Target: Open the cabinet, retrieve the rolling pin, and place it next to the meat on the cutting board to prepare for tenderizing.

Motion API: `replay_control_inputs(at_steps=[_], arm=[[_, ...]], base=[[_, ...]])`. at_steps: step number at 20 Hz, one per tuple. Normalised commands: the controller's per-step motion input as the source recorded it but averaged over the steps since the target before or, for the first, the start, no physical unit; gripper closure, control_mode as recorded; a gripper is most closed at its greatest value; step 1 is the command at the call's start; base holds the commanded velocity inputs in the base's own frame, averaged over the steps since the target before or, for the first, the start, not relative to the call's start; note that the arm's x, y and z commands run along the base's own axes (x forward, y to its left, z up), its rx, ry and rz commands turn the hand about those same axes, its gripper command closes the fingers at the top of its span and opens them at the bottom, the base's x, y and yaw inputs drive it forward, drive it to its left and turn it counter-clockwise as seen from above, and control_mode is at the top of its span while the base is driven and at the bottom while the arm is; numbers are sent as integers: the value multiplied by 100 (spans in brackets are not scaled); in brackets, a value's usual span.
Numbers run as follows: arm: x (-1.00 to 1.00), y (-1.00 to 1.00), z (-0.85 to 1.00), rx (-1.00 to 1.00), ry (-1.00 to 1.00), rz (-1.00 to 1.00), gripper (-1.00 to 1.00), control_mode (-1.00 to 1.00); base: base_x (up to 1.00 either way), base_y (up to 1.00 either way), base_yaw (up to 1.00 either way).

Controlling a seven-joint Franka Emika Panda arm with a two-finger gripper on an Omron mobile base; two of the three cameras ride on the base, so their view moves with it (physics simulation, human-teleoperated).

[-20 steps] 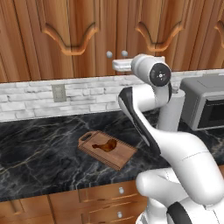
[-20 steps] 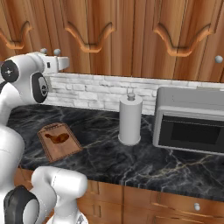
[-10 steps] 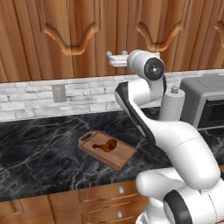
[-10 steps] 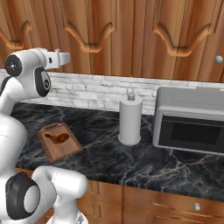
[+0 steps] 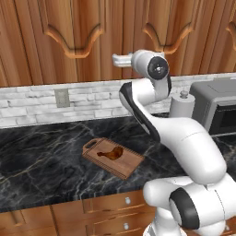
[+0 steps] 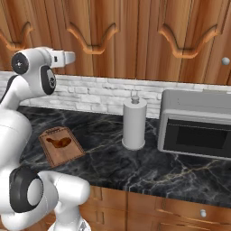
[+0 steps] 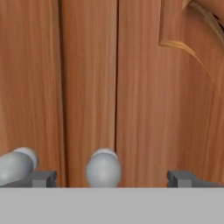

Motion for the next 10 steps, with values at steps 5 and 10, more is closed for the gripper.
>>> replay_control_inputs(at_steps=[5,10], arm=[[25,9,0,0,0,0,-100,-100],[18,14,0,-2,4,0,-100,-100]], base=[[0,0,0],[0,0,0]])
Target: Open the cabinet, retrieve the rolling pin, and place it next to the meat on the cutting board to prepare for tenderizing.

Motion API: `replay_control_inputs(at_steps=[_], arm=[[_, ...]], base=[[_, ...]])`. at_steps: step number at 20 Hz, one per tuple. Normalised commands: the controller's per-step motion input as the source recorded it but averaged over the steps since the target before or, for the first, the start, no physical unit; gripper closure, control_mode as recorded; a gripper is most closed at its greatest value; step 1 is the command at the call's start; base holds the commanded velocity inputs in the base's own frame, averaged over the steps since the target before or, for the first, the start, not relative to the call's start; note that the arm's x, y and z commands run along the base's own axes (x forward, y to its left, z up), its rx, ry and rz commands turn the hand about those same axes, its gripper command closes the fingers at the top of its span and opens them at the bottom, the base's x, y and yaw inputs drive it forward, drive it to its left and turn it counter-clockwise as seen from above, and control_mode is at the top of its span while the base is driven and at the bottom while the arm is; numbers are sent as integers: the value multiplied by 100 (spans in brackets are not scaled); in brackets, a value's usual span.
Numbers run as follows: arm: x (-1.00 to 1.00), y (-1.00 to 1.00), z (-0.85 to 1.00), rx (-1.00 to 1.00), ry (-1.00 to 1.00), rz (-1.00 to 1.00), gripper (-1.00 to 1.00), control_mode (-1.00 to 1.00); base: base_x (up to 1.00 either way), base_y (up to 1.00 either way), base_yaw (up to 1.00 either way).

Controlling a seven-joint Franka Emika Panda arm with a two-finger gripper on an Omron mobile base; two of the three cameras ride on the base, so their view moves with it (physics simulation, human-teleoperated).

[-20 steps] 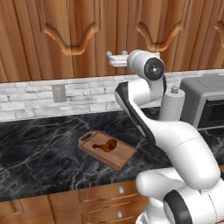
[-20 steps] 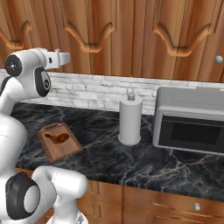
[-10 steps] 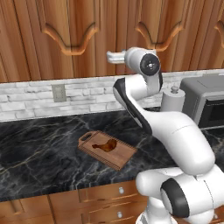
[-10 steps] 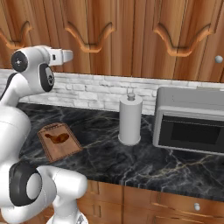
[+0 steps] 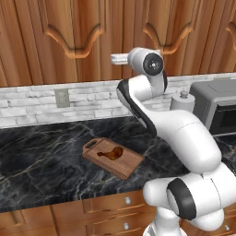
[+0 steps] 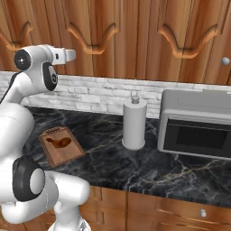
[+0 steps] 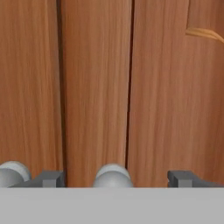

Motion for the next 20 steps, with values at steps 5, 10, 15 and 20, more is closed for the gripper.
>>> replay_control_inputs(at_steps=[5,10,15,20], arm=[[15,15,-1,-1,3,0,100,-100],[1,11,-3,0,0,0,100,-100],[0,13,-6,0,0,0,100,-100],[0,19,-1,0,0,0,100,-100]], base=[[0,0,0],[0,0,0],[0,0,0],[0,0,0]])
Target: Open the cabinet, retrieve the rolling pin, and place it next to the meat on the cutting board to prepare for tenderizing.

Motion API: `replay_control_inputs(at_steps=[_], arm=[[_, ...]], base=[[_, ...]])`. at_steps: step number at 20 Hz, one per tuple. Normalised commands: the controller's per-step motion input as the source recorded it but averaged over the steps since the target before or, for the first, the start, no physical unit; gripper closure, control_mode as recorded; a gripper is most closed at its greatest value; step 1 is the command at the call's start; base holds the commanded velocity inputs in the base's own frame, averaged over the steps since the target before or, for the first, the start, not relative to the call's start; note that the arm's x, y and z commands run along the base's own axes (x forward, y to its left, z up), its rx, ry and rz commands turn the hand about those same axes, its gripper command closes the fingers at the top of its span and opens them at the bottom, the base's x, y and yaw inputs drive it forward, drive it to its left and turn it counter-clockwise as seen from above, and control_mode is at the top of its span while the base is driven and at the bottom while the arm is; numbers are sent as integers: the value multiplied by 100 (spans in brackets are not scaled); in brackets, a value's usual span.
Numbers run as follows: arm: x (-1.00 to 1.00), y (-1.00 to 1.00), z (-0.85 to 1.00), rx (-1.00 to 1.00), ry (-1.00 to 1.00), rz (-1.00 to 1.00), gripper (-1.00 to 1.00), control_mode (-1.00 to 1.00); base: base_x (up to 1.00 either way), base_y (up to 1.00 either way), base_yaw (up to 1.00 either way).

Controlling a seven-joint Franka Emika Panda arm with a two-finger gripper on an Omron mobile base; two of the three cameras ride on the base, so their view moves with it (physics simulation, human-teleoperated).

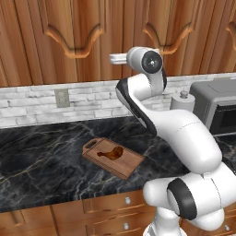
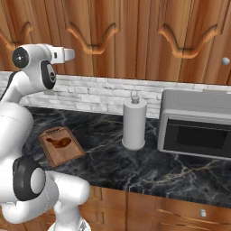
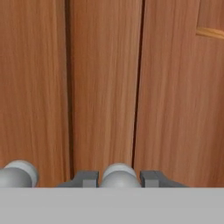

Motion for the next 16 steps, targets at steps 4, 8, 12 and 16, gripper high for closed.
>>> replay_control_inputs(at_steps=[4,8,12,16], arm=[[0,9,-2,-2,1,0,100,-100],[0,0,-1,0,0,0,100,-100],[0,0,-1,0,0,0,100,-100],[-25,0,0,-2,0,0,100,-100]], base=[[0,0,0],[0,0,0],[0,0,0],[0,0,0]])
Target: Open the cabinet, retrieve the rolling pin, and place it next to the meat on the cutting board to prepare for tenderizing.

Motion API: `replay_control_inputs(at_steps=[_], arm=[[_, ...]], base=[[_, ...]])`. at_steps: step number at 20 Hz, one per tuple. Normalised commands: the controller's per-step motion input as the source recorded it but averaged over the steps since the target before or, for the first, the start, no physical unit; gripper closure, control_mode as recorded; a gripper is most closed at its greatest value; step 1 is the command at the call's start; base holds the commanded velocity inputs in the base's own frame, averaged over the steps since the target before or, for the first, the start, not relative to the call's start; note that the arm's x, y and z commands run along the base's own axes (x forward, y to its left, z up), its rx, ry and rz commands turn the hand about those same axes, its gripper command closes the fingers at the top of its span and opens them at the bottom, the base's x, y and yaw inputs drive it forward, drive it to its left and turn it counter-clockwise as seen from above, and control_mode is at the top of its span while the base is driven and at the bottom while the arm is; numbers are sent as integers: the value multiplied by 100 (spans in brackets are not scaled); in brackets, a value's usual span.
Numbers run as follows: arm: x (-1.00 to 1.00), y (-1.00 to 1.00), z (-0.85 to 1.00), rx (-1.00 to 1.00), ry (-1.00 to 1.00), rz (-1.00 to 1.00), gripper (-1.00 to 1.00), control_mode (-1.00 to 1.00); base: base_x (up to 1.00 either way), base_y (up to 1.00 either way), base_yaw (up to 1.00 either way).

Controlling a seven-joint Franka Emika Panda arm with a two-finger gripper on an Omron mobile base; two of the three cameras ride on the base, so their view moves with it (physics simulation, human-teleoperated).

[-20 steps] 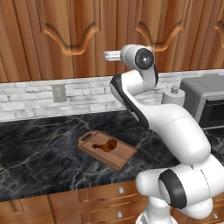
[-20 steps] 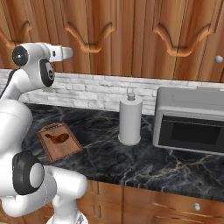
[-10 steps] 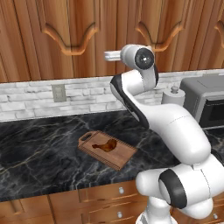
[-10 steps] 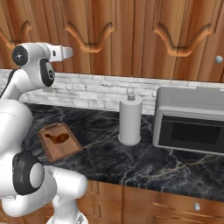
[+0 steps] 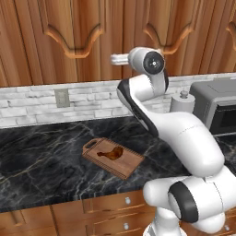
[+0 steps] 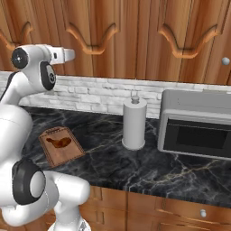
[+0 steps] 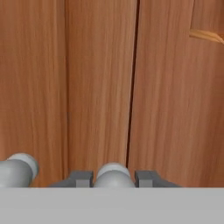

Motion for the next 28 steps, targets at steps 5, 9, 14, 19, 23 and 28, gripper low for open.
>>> replay_control_inputs(at_steps=[5,9,14,19,23,28], arm=[[-59,-33,0,-1,-1,2,100,-100],[-71,-56,0,0,0,4,100,-100],[-68,-65,0,-2,1,1,100,-100],[-61,-75,0,-3,9,0,100,-100],[-51,-94,0,-4,13,1,100,-100],[-49,-100,-3,-3,13,5,100,-100]], base=[[0,0,0],[0,0,0],[0,0,0],[0,0,0],[0,0,0],[0,0,0]])
